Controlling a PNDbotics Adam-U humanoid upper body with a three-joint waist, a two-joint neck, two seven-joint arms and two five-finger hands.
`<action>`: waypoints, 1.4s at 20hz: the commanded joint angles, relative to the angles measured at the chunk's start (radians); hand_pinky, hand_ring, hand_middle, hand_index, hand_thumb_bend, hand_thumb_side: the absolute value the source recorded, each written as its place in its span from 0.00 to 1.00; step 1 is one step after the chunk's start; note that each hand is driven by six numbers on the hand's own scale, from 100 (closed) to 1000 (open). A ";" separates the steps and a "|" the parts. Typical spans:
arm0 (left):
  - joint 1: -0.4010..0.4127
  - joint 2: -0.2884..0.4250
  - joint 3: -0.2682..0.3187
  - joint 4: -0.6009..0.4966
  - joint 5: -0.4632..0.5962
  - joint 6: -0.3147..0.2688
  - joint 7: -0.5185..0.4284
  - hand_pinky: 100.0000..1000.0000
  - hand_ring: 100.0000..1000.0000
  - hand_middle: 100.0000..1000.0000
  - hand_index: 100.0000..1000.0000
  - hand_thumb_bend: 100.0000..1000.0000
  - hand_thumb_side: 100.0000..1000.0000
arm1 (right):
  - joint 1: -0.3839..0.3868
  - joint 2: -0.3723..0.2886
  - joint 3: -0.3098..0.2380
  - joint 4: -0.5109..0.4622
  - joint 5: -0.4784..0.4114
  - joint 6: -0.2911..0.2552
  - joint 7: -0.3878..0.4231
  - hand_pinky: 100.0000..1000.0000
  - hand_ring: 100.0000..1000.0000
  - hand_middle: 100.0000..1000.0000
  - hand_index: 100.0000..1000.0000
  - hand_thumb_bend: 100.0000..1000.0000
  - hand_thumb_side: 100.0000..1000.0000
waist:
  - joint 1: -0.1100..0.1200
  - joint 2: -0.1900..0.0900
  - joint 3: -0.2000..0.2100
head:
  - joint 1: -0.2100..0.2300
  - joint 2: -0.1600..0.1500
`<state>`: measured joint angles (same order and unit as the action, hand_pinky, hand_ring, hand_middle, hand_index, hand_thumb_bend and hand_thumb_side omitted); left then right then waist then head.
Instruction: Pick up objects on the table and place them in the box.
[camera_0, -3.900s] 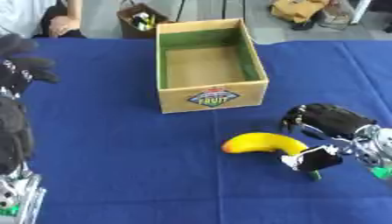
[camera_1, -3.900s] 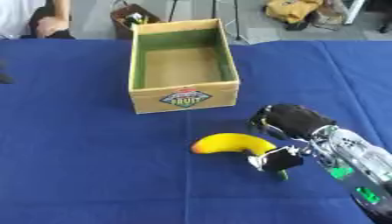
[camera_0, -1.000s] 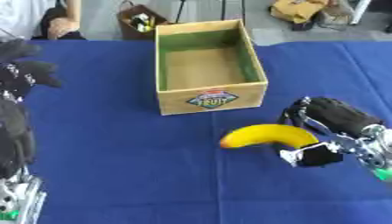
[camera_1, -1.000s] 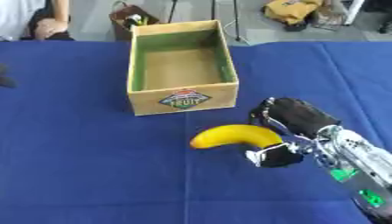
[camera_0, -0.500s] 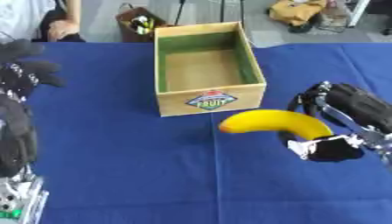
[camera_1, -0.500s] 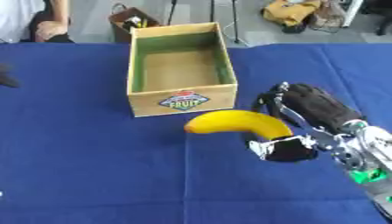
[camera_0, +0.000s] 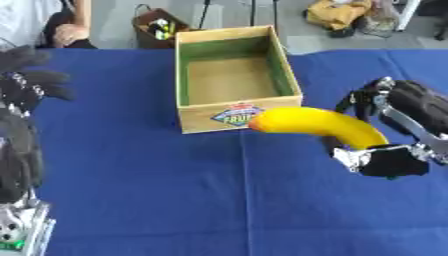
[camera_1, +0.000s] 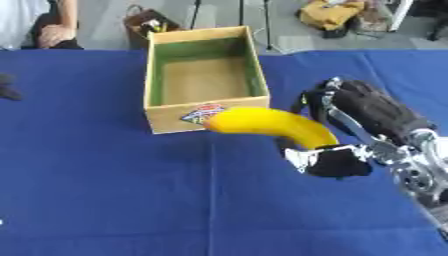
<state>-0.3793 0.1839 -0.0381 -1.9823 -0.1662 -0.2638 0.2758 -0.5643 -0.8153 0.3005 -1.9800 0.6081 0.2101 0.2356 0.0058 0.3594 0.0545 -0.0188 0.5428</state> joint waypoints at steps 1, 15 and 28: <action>-0.007 0.014 0.003 -0.018 0.001 0.002 0.001 0.44 0.55 0.62 0.75 0.00 1.00 | -0.015 -0.037 -0.021 -0.020 -0.024 0.003 -0.014 0.49 0.48 0.27 0.44 0.05 0.41 | -0.001 -0.024 0.000 | -0.001 -0.004; -0.013 0.021 -0.009 -0.018 0.005 0.002 -0.012 0.44 0.55 0.62 0.75 0.00 1.00 | -0.128 -0.083 -0.066 0.067 -0.063 0.065 -0.079 0.49 0.47 0.27 0.43 0.01 0.43 | -0.031 0.001 0.055 | -0.019 -0.019; -0.041 0.027 -0.021 -0.018 0.011 -0.004 -0.026 0.44 0.55 0.62 0.75 0.00 1.00 | -0.297 -0.032 -0.051 0.284 -0.011 0.062 -0.106 0.49 0.47 0.27 0.42 0.00 0.44 | -0.070 0.032 0.139 | -0.065 -0.061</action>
<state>-0.4072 0.1934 -0.0534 -1.9823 -0.1593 -0.2666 0.2537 -0.8405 -0.8358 0.2575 -1.7126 0.5841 0.2713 0.1331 -0.0679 0.4116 0.1961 -0.0764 0.4977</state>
